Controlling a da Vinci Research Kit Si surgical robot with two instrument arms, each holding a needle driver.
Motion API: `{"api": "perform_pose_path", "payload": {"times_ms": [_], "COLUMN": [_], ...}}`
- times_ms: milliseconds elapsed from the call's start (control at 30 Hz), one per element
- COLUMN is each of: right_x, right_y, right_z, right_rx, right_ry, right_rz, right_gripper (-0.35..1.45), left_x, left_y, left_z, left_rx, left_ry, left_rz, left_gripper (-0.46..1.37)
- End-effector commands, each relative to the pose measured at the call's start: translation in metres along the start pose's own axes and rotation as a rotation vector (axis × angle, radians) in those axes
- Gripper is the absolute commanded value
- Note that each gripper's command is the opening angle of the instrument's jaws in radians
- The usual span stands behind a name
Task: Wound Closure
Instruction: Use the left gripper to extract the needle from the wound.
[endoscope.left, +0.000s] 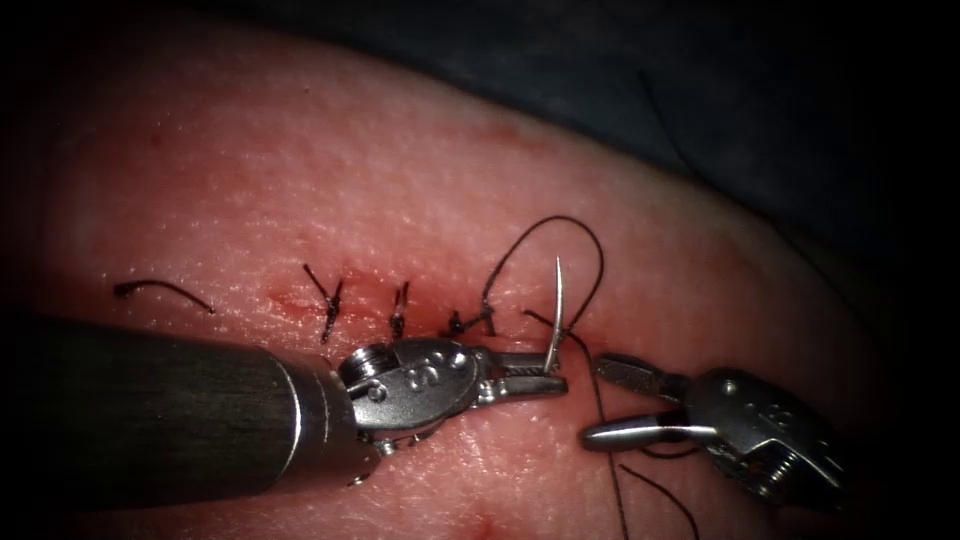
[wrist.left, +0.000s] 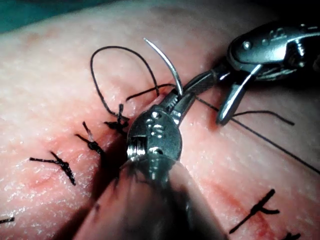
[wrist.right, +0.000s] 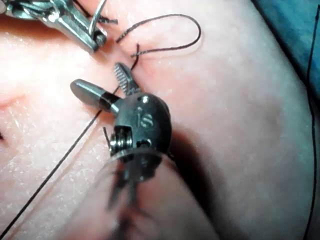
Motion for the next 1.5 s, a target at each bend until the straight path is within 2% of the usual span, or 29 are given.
{"api": "perform_pose_path", "payload": {"times_ms": [33,167,300,467,633,867,967,1100,1367,1433,1467,1500], "right_x": [0.0001,0.0001,-0.0012,-0.002,-0.0019,-0.0018,-0.0018,-0.0019,-0.0023,-0.0023,-0.0023,-0.0023], "right_y": [0.0,-0.0006,-0.0003,0.0008,0.0012,0.0017,0.0019,0.0021,0.0025,0.0025,0.0025,0.0025], "right_z": [0.0002,0.0015,0.0025,0.0023,0.0017,0.0022,0.0024,0.0023,0.0019,0.0018,0.0018,0.0018], "right_rx": [0.007,0.014,-0.01,-0.058,-0.078,-0.099,-0.101,-0.11,-0.124,-0.136,-0.158,-0.163], "right_ry": [-0.016,-0.068,-0.152,-0.225,-0.232,-0.247,-0.246,-0.244,-0.241,-0.239,-0.236,-0.235], "right_rz": [-0.016,-0.044,-0.066,-0.101,-0.126,-0.149,-0.149,-0.152,-0.157,-0.157,-0.156,-0.156], "right_gripper": [0.7,0.66,0.63,0.62,0.61,0.6,0.6,0.59,0.58,0.58,0.58,0.59], "left_x": [0.0002,0.0008,0.0014,0.003,0.0043,0.0067,0.0076,0.0098,0.014,0.0153,0.0161,0.0165], "left_y": [0.0002,0.0004,0.0012,0.0026,0.0044,0.0066,0.0072,0.0082,0.0102,0.0109,0.0114,0.0115], "left_z": [0.0,-0.0003,-0.0006,-0.0018,-0.0032,-0.0047,-0.0051,-0.0066,-0.0108,-0.0121,-0.0129,-0.0132], "left_rx": [-0.021,-0.03,-0.026,-0.045,-0.075,-0.12,-0.139,-0.169,-0.171,-0.175,-0.174,-0.173], "left_ry": [0.007,0.038,0.049,0.083,0.105,0.135,0.148,0.173,0.233,0.247,0.256,0.261], "left_rz": [-0.009,-0.055,-0.128,-0.228,-0.327,-0.367,-0.301,-0.096,-0.031,0.051,0.134,0.177], "left_gripper": [-0.35,-0.35,-0.35,-0.35,-0.35,-0.35,-0.35,-0.35,-0.35,-0.35,-0.35,-0.35]}}
